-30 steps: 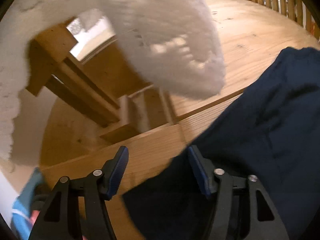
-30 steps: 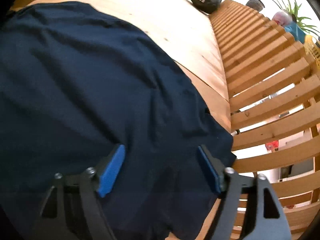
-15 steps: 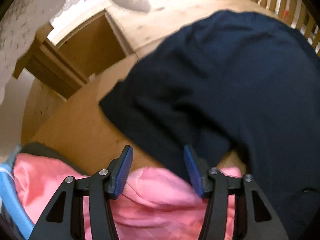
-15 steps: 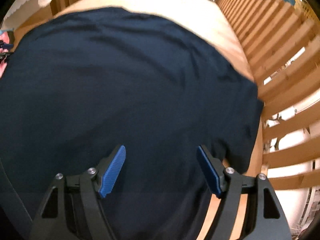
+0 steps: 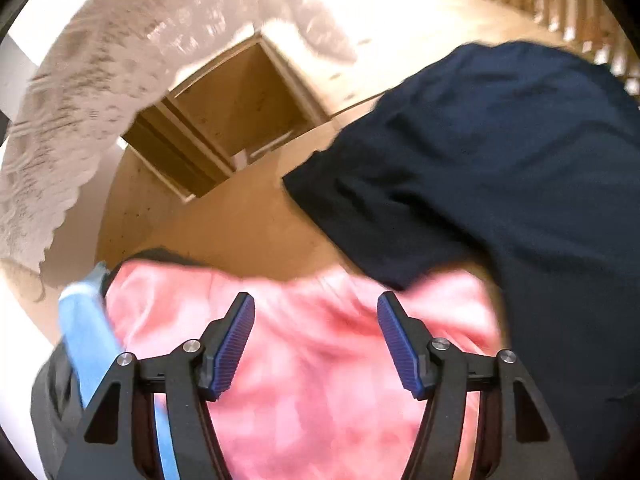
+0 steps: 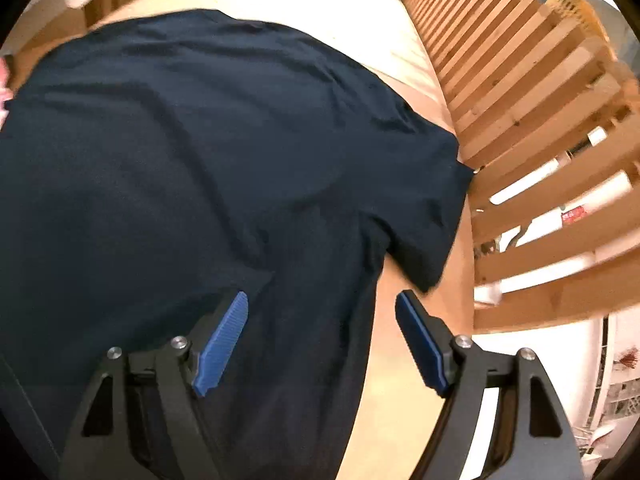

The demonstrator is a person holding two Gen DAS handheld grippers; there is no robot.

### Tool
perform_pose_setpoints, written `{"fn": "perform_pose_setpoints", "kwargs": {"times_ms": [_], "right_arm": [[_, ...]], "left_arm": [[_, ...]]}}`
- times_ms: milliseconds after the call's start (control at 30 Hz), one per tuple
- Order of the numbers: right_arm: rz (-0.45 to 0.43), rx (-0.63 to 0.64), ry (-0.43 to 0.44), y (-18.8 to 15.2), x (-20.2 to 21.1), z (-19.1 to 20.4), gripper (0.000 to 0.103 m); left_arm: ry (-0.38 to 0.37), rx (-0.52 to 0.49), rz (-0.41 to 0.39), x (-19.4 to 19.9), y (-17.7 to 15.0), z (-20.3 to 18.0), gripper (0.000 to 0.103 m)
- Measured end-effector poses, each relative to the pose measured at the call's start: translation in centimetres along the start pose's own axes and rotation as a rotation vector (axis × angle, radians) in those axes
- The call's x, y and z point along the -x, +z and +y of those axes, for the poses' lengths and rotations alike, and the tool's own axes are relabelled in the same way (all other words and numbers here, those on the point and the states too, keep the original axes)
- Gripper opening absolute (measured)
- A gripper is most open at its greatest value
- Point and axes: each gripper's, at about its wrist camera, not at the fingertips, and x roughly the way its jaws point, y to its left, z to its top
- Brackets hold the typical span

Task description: Fold clothes

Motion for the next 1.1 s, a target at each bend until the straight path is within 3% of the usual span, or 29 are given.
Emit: {"fn": "perform_pose_setpoints", "kwargs": {"times_ms": [133,267,400,467,600,667,900,1000,1100], "right_arm": [[0.028,-0.048,0.072,-6.3,4.1,0.7,0.075],[0.058,-0.120,0.100,-12.5,6.3,0.4,0.075],[0.089,-0.195,0.122,-18.5,8.2,0.1,0.075],[0.104,-0.232,0.133,-21.6,9.2,-0.1,0.075],[0.134,-0.307,0.156,-27.7,11.1,-0.5,0.075],[0.136,-0.338,0.173,-29.1,11.4,-0.8,0.075],[0.106,-0.395,0.141,-29.7,11.1,-2.6,0.075],[0.115,-0.483,0.177,-29.7,10.7,-4.9,0.075],[0.138,-0.454,0.243,-29.6,10.2,-4.8,0.075]], "left_arm": [[-0.142,0.057,0.028,5.7,-6.3,-1.2,0.062],[-0.251,0.068,0.095,10.6,-15.5,-5.5,0.062],[-0.312,0.070,0.179,12.8,-22.9,-10.0,0.062],[-0.347,0.107,0.210,12.8,-25.1,-11.2,0.062],[-0.369,0.182,0.253,11.8,-26.9,-12.4,0.062],[-0.374,0.198,0.246,11.8,-27.1,-12.6,0.062],[-0.376,0.229,0.220,12.1,-25.8,-13.0,0.062],[-0.373,0.234,0.215,11.8,-25.0,-12.9,0.062],[-0.385,0.242,0.230,10.9,-24.4,-12.8,0.062]]}}
